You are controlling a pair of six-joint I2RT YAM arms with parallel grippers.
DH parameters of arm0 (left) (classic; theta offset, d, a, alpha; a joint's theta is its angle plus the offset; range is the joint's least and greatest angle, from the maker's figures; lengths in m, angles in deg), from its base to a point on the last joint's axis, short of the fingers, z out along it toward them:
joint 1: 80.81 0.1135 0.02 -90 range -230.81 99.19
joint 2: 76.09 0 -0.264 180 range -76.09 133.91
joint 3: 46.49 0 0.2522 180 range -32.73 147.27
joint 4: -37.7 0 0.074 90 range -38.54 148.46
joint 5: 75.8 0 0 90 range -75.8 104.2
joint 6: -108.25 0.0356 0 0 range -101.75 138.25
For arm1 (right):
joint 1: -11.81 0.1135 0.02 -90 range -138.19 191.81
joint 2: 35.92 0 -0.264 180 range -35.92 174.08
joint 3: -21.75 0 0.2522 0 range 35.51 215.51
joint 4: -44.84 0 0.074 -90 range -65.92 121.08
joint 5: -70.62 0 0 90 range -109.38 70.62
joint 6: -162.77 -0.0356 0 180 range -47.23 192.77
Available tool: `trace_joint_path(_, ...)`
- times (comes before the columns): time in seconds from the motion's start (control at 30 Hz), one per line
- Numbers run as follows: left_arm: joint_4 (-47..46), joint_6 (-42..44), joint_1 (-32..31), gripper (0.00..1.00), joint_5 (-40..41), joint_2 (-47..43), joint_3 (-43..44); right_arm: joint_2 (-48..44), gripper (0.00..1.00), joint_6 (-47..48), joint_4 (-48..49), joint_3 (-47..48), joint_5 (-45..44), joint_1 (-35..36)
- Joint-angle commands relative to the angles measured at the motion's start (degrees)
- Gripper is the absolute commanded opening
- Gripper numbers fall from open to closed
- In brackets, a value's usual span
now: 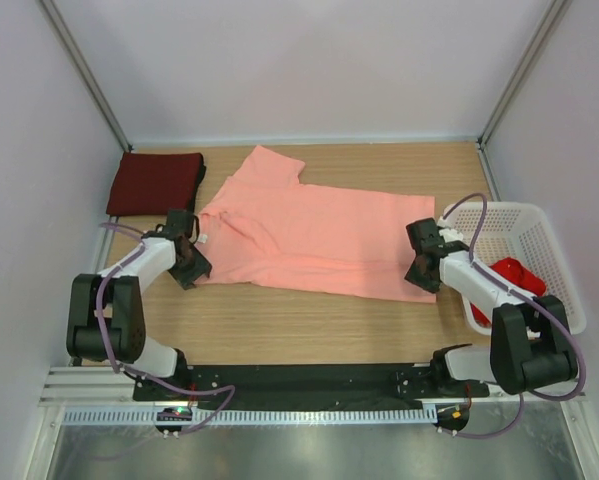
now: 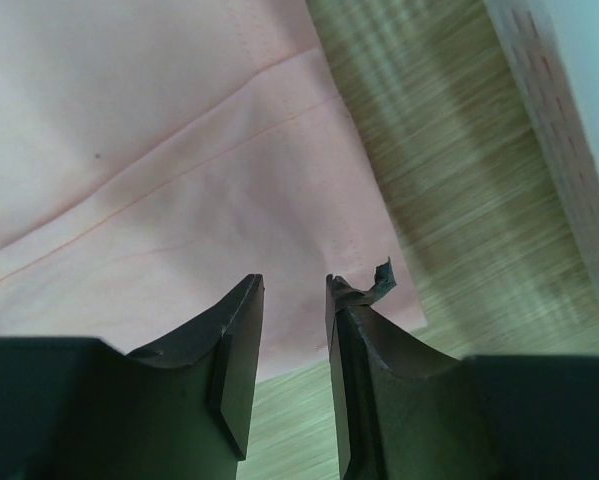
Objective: Fold and stack the t-shirts
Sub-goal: Fold the tshirt
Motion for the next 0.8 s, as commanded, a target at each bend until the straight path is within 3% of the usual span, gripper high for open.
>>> trace_joint_path(0.0,4.83,-4.24,-0.05,0.46,10.30,1.90,0.45,0.45,0.38,-1.61,0.45,-1.07,-4.63,0.25)
trace_joint_path(0.47,10.56,-5.93,0.04,0.45,16.49,-0.54,2.82,-1.74,0.38,-4.16,-3.68,-0.73,-7.72,0.25)
trace_joint_path(0.63,10.38,-1.27,0.03,0.45,12.88,-5.47,5.72,-3.25,0.37,-1.79,-6.50,4.19,1.06,0.34)
trace_joint_path(0.77,6.97,1.37,-0.05,0.46,8.76,-9.60,5.20,-1.76,0.29,-2.22,-4.14,5.87,5.81,0.86)
